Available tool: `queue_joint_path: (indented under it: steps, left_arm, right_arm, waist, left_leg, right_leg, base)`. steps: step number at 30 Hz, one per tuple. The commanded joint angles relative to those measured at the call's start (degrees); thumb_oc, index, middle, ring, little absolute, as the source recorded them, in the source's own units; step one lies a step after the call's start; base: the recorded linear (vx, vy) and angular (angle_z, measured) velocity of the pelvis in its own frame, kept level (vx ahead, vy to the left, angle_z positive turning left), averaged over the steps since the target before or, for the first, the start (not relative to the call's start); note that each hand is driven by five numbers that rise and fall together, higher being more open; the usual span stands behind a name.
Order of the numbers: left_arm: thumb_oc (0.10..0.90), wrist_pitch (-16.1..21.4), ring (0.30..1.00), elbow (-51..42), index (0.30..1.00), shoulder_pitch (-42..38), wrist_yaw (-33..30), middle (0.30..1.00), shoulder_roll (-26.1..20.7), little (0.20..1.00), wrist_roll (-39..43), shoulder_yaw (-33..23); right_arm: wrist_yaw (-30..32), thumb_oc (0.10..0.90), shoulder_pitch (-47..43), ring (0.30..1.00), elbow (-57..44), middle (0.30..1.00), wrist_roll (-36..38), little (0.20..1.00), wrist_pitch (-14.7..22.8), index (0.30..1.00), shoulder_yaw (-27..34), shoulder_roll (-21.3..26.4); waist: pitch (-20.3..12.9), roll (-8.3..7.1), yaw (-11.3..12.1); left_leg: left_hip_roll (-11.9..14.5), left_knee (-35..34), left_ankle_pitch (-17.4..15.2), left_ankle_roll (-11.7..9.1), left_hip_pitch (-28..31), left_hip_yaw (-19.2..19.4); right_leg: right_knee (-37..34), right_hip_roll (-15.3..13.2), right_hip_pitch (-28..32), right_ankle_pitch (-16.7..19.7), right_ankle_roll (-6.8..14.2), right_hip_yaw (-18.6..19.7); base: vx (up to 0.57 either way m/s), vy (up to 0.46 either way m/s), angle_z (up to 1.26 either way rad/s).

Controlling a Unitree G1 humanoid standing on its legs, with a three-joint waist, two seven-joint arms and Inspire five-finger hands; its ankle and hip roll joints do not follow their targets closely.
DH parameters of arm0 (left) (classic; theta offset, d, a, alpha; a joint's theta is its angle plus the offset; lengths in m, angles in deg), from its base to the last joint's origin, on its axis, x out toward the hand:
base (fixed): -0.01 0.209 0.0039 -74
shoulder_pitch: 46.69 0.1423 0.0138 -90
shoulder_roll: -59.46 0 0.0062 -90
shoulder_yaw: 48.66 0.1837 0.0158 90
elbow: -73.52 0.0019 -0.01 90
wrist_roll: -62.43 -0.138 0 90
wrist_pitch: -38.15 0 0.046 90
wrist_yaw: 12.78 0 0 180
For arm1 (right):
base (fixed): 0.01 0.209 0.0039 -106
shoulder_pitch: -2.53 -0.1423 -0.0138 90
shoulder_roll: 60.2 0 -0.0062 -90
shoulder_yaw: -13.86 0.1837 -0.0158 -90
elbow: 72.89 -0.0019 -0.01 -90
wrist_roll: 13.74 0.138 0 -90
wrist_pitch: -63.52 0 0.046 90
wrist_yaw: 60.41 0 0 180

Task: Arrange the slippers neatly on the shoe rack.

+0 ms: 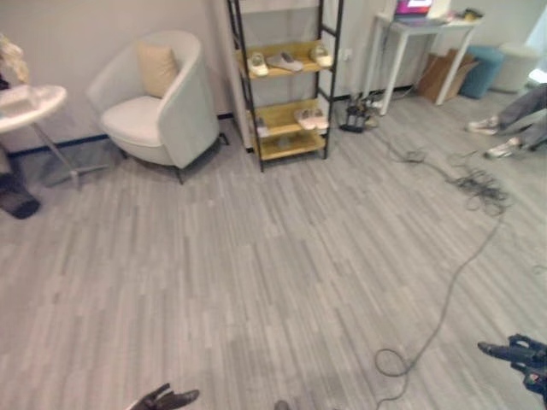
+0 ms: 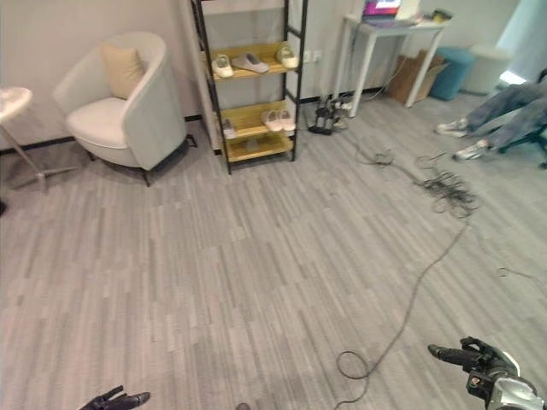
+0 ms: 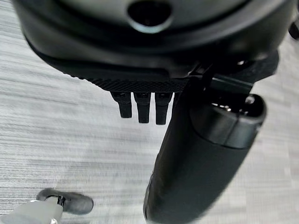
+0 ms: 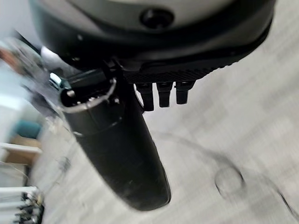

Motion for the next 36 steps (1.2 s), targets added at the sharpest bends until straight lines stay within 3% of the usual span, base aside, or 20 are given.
queue_joint_path:
  steps: [1, 6, 8, 9, 10, 12, 13, 14, 17, 20, 22, 23, 24, 26, 27, 28, 29, 33, 35, 36]
  left_arm:
    - [0.800, 1.91, 0.900, 3.20, 0.900, 0.55, -1.48, 0.900, -0.64, 0.900, -0.50, -0.53]
    - [0.800, 1.86, 0.900, 3.82, 0.900, 0.22, -2.13, 0.900, 2.92, 0.900, -1.45, 1.67]
    - [0.800, 1.79, 0.900, 2.89, 0.900, -1.04, -2.28, 0.900, 4.23, 0.900, -1.17, 3.64]
    - [0.800, 1.79, 0.900, 2.89, 0.900, -1.04, -2.28, 0.900, 4.23, 0.900, -1.17, 3.64]
    - [0.800, 1.31, 0.900, 2.63, 0.900, -1.97, -2.40, 0.900, 4.98, 0.900, -2.19, 5.26]
    - [0.800, 1.08, 0.900, 3.15, 0.900, -1.96, -2.97, 0.900, 5.43, 0.900, -4.71, 7.40]
    - [0.800, 1.07, 0.900, 3.03, 0.900, -1.82, -3.04, 0.900, 5.99, 0.900, -5.14, 7.91]
    - [0.800, 0.60, 0.900, 3.51, 0.900, -0.57, -2.61, 0.900, 7.00, 0.900, -6.51, 8.03]
    - [0.800, 0.47, 0.900, 3.30, 0.900, 0.47, -2.84, 0.900, 8.32, 0.900, -8.48, 8.85]
    - [0.800, 0.23, 0.900, 4.52, 0.900, 1.47, -3.15, 0.900, 7.88, 0.900, -8.85, 7.64]
    - [0.800, 0.06, 0.900, 4.49, 0.900, 0.99, -3.79, 0.900, 7.49, 0.900, -9.47, 7.38]
    - [0.800, 0.79, 0.900, 3.15, 0.900, 0.18, -4.55, 0.900, 7.02, 0.900, -8.35, 7.14]
    - [0.800, 1.15, 0.900, 1.96, 0.900, -0.26, -4.80, 0.900, 7.05, 0.900, -7.51, 7.44]
    - [0.800, 2.05, 0.900, -1.57, 0.900, -1.60, -5.94, 0.900, 6.82, 0.900, -6.44, 9.35]
    - [0.800, 2.65, 0.900, -3.08, 0.900, -1.87, -6.75, 0.900, 6.87, 0.900, -4.77, 8.53]
    - [0.800, 2.65, 0.900, -3.08, 0.900, -1.87, -6.75, 0.900, 6.87, 0.900, -4.77, 8.54]
    - [0.800, 3.61, 0.900, -5.59, 0.900, -3.83, -7.50, 0.900, 6.80, 0.900, -3.14, 10.35]
    - [0.800, 4.18, 0.900, -8.59, 0.900, -5.36, -7.82, 0.900, 7.65, 0.900, -2.55, 13.66]
    - [0.800, 4.31, 0.900, -8.96, 0.900, -5.70, -7.79, 0.900, 7.83, 0.900, -3.00, 14.41]
    - [0.800, 4.58, 0.900, -8.87, 0.900, -5.72, -8.02, 0.900, 8.00, 0.900, -4.33, 14.99]
  right_arm:
    - [3.04, 0.800, 4.18, 0.900, 0.66, 0.900, 3.08, 0.900, 3.21, 0.900, 0.49, 0.94]
    - [4.53, 0.800, 6.64, 0.900, -1.81, 0.900, 2.52, 0.900, 4.04, 0.900, -1.32, -6.16]
    - [5.50, 0.800, 6.63, 0.900, -3.26, 0.900, 3.74, 0.900, 4.80, 0.900, -1.64, -8.30]
    - [5.51, 0.800, 6.63, 0.900, -3.26, 0.900, 3.74, 0.900, 4.80, 0.900, -1.64, -8.30]
    - [6.22, 0.800, 6.99, 0.900, -4.00, 0.900, 5.04, 0.900, 4.71, 0.900, -1.57, -9.88]
    - [6.87, 0.800, 6.74, 0.900, -3.87, 0.900, 4.97, 0.900, 4.45, 0.900, -2.64, -10.87]
    - [7.58, 0.800, 6.57, 0.900, -4.22, 0.900, 4.33, 0.900, 4.52, 0.900, -3.32, -11.49]
    - [7.75, 0.800, 7.07, 0.900, -4.95, 0.900, 3.84, 0.900, 4.42, 0.900, -4.36, -12.65]
    - [7.73, 0.800, 7.38, 0.900, -6.09, 0.900, 1.40, 0.900, 4.09, 0.900, -7.92, -15.60]
    - [6.96, 0.800, 6.57, 0.900, -5.66, 0.900, -2.08, 0.900, 3.24, 0.900, -11.44, -18.32]
    - [6.69, 0.800, 6.72, 0.900, -6.20, 0.900, -3.53, 0.900, 2.68, 0.900, -12.59, -20.49]
    - [6.40, 0.800, 5.84, 0.900, -7.03, 0.900, -4.02, 0.900, 2.56, 0.900, -13.75, -21.89]
    - [6.39, 0.800, 5.29, 0.900, -7.58, 0.900, -4.27, 0.900, 2.48, 0.900, -14.44, -22.09]
    - [6.47, 0.800, 4.14, 0.900, -9.49, 0.900, -4.48, 0.900, 2.61, 0.900, -15.88, -22.78]
    - [5.23, 0.800, 9.68, 0.900, -10.02, 0.900, -6.15, 0.900, 3.53, 0.900, -16.04, -23.11]
    - [5.23, 0.800, 9.69, 0.900, -10.02, 0.900, -6.15, 0.900, 3.53, 0.900, -16.04, -23.11]
    - [6.72, 0.800, 7.72, 0.900, -10.14, 0.900, -7.61, 0.900, 4.54, 0.900, -16.58, -22.99]
    - [8.08, 0.800, 6.35, 0.900, -8.54, 0.900, -7.94, 0.900, 4.27, 0.900, -15.43, -22.45]
    - [8.30, 0.800, 6.43, 0.900, -8.38, 0.900, -7.54, 0.900, 4.23, 0.900, -14.82, -22.19]
    - [8.46, 0.800, 6.94, 0.900, -8.02, 0.900, -6.90, 0.900, 4.07, 0.900, -13.91, -21.96]
  waist:
    - [-0.48, -1.02, -0.24]
    - [0.77, 0.02, -0.91]
    - [3.35, -0.35, -1.16]
    - [3.27, -0.32, -1.19]
    - [5.29, -1.52, -1.75]
    - [6.89, -2.42, -1.58]
    - [7.38, -1.99, -1.02]
    - [6.72, -1.43, 0.27]
    - [5.89, -0.83, 3.44]
    - [4.11, -2.07, 6.00]
    - [2.99, -4.02, 6.77]
    - [2.73, -5.32, 6.92]
    - [2.79, -5.28, 6.77]
    - [3.72, -4.04, 5.55]
    - [4.80, -2.84, 3.68]
    - [4.76, -2.82, 3.70]
    - [6.91, -1.21, 1.58]
    - [8.85, 0.36, -0.42]
    - [9.23, 0.63, -0.99]
    - [9.26, 0.68, -1.99]
  left_leg:
    - [3.83, 2.50, -6.78, -4.74, 4.64, -1.21]
    - [4.20, 3.52, -6.42, -5.36, 3.21, -1.73]
    - [5.00, 14.20, -3.07, -8.01, -3.41, 0.06]
    - [5.02, 14.32, -3.12, -8.01, -3.56, 0.02]
    - [8.96, 25.91, 0.77, -9.04, -9.28, 5.13]
    - [11.48, 31.20, -0.91, -7.89, -13.10, 9.56]
    - [11.64, 30.00, -2.51, -7.32, -14.75, 10.74]
    - [9.64, 21.85, -3.90, -5.63, -16.66, 12.43]
    - [6.62, 6.25, 2.19, -6.49, -19.50, 12.00]
    - [5.72, 2.34, 5.30, -5.78, -19.52, 8.66]
    - [4.15, 5.88, 4.36, -4.19, -20.03, 9.20]
    - [2.34, 7.13, 1.64, -1.96, -18.09, 9.71]
    - [1.76, 7.06, 0.45, -1.06, -16.74, 9.91]
    - [1.22, 6.63, -2.01, 0.99, -12.31, 9.41]
    - [1.69, 5.83, -2.84, 1.72, -9.95, 9.29]
    - [1.71, 5.83, -2.84, 1.71, -9.98, 9.30]
    - [1.50, 5.13, -4.96, 2.37, -5.45, 7.83]
    - [2.05, 6.39, -8.49, 1.42, -0.76, 7.04]
    - [2.42, 6.89, -9.37, 0.79, 0.07, 6.54]
    - [3.08, 7.29, -10.74, -0.55, 1.42, 5.87]
  right_leg:
    - [4.05, 0.10, 0.44, -5.38, 2.56, 2.34]
    - [5.18, 0.30, -1.26, -6.43, 1.99, 2.28]
    - [5.30, -0.02, -1.74, -6.75, 1.11, 2.28]
    - [5.32, 0.00, -1.83, -6.75, 1.10, 2.24]
    - [5.56, -0.46, -1.64, -6.89, -0.23, 1.51]
    - [5.28, -0.79, -0.31, -7.80, -0.82, 0.70]
    - [4.73, -0.54, 0.95, -8.60, -0.58, 0.17]
    - [2.67, -0.14, 3.17, -9.50, 0.40, -0.33]
    - [-0.30, 1.00, 7.94, -10.25, 2.19, -0.45]
    - [-0.60, 1.42, 10.41, -10.94, 3.34, 1.04]
    - [2.20, -0.41, 10.61, -9.96, 4.55, 1.29]
    - [12.86, -3.78, 7.41, -3.26, 7.90, 1.67]
    - [18.57, -5.38, 5.40, 0.85, 9.30, 1.63]
    - [30.18, -7.38, 0.27, 8.43, 9.34, 2.36]
    - [35.17, -7.45, -3.43, 8.66, 8.64, 3.33]
    - [35.17, -7.44, -3.47, 8.68, 8.64, 3.35]
    - [37.50, -7.90, -8.35, 5.27, 7.16, 1.67]
    - [28.78, -10.90, -12.86, 0.06, 5.80, -4.14]
    - [25.58, -11.44, -13.96, 0.20, 5.91, -3.74]
    - [18.64, -12.35, -14.87, 1.31, 6.45, -1.13]
  base:
    - [0.04, -0.019, 0.01]
    - [0.02, -0.038, 0.05]
    - [-0.10, -0.058, 0.08]
    - [-0.05, -0.155, 0.35]
    - [0.04, -0.196, 0.37]
    - [0.14, -0.171, 0.35]
    - [0.39, 0.016, 0.14]
    - [0.47, 0.088, 0.08]
    - [0.53, 0.112, 0.26]
    - [0.56, 0.085, -0.07]
    - [0.59, 0.150, -0.42]
    - [0.61, 0.243, -0.19]
    - [0.57, 0.270, 0.04]
    - [0.42, 0.214, -0.03]
    - [0.27, 0.152, -0.02]
    - [0.38, 0.170, 0.33]
    - [0.43, 0.117, 0.44]
    - [0.38, 0.006, 0.03]
    - [0.32, -0.148, 0.00]
    - [0.51, -0.294, 0.08]
